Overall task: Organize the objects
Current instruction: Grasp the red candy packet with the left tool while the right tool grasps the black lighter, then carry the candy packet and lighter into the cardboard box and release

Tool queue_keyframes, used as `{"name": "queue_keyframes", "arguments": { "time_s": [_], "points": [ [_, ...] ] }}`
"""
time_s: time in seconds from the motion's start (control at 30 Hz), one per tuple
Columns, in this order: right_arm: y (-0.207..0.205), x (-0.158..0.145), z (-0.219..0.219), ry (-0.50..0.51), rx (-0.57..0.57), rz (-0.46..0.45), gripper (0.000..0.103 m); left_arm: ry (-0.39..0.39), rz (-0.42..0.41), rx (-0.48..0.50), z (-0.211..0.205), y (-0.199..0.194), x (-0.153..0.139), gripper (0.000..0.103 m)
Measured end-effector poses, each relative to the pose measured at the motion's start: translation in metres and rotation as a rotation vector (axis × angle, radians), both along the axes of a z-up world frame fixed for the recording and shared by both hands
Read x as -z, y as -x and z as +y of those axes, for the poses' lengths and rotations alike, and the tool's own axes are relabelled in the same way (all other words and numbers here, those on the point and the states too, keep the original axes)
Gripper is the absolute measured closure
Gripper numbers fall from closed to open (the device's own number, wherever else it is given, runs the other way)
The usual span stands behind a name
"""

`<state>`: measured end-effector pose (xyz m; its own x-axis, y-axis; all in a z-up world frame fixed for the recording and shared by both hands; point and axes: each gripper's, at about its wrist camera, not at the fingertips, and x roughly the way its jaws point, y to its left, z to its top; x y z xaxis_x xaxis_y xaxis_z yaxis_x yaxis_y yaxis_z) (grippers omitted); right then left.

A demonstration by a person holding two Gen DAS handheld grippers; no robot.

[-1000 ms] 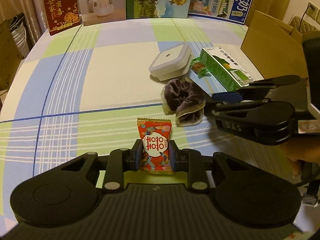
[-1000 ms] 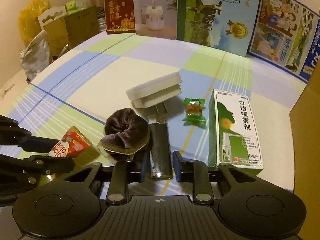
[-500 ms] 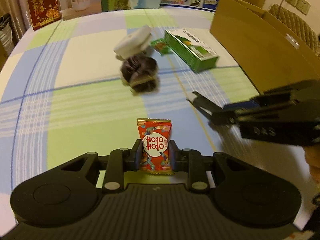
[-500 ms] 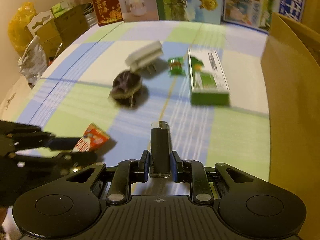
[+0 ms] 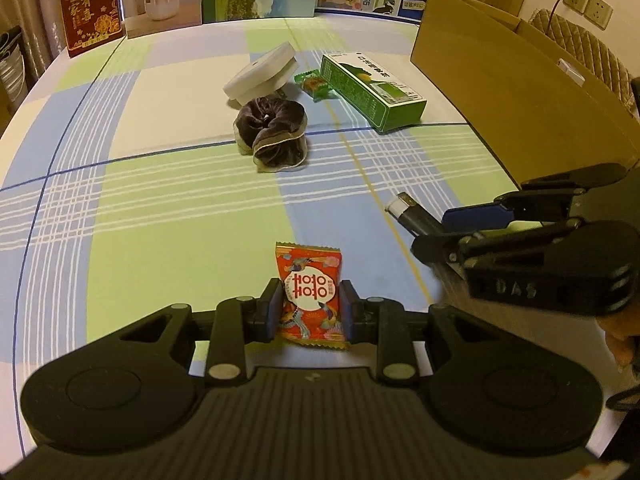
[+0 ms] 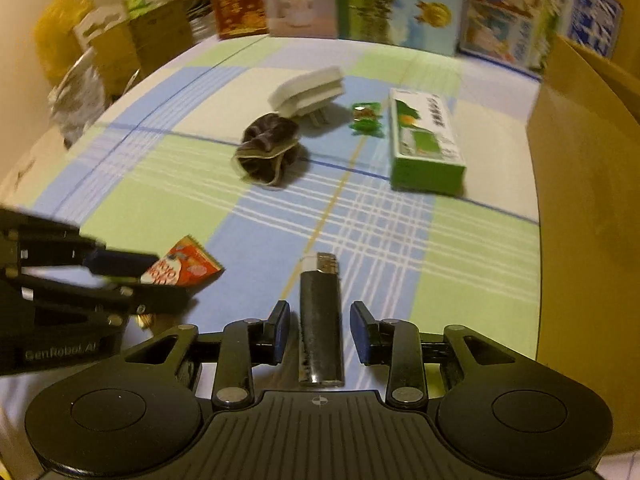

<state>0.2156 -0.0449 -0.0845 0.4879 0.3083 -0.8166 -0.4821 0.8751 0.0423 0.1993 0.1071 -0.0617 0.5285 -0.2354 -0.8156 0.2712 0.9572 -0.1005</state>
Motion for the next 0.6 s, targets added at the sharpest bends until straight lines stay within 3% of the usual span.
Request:
{"name": "queue_keyframes", "arguments": {
  "time_s": [0.1, 0.17, 0.4, 0.6],
  "points": [
    [0.001, 0.001, 0.004, 0.021, -0.012, -0.007, 0.075, -0.005, -0.005, 0.0, 0.0, -0.001, 0.0, 0.079],
    [-0.001, 0.001, 0.005, 0.024, 0.0, 0.001, 0.084, -0.011, -0.01, 0.001, -0.001, -0.001, 0.001, 0.079],
    [-0.002, -0.005, 0.006, 0.007, 0.029, 0.015, 0.084, -0.067, -0.025, 0.015, -0.007, -0.002, -0.002, 0.081],
    [0.003, -0.034, -0.002, -0.058, 0.076, -0.053, 0.084, -0.062, -0.058, 0.004, -0.012, -0.004, -0.024, 0.081]
  ]
}}
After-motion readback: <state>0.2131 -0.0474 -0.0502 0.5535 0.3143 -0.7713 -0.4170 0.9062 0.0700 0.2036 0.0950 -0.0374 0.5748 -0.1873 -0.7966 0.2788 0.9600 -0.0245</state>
